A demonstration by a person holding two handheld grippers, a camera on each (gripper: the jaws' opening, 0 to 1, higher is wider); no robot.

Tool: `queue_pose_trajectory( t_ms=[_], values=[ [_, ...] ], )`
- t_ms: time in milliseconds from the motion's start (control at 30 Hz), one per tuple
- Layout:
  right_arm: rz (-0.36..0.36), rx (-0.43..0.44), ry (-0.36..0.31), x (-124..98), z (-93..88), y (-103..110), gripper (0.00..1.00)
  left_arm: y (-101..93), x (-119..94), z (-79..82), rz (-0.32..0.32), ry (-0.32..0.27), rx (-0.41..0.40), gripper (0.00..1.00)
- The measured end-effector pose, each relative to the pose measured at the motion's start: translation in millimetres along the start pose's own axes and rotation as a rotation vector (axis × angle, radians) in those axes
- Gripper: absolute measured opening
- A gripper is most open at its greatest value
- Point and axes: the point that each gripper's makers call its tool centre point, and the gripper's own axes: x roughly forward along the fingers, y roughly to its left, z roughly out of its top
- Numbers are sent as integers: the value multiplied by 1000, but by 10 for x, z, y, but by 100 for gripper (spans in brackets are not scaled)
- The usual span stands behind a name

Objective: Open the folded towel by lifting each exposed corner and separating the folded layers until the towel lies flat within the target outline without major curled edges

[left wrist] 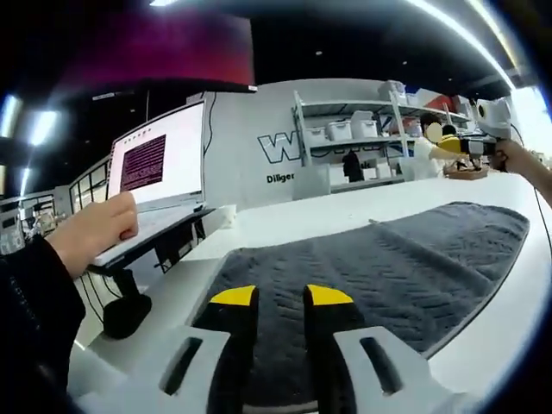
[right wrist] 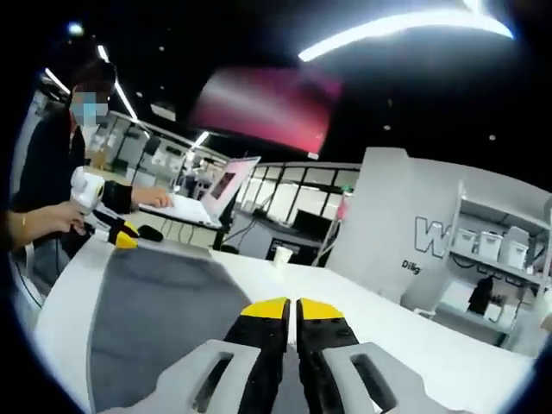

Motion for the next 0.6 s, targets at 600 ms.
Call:
queue_pose_trajectory(
  t_ms=[600],
  values=[
    [-94, 61, 84, -869, -282, 21, 22, -30, -162, 24, -27, 10, 42, 46]
  ],
)
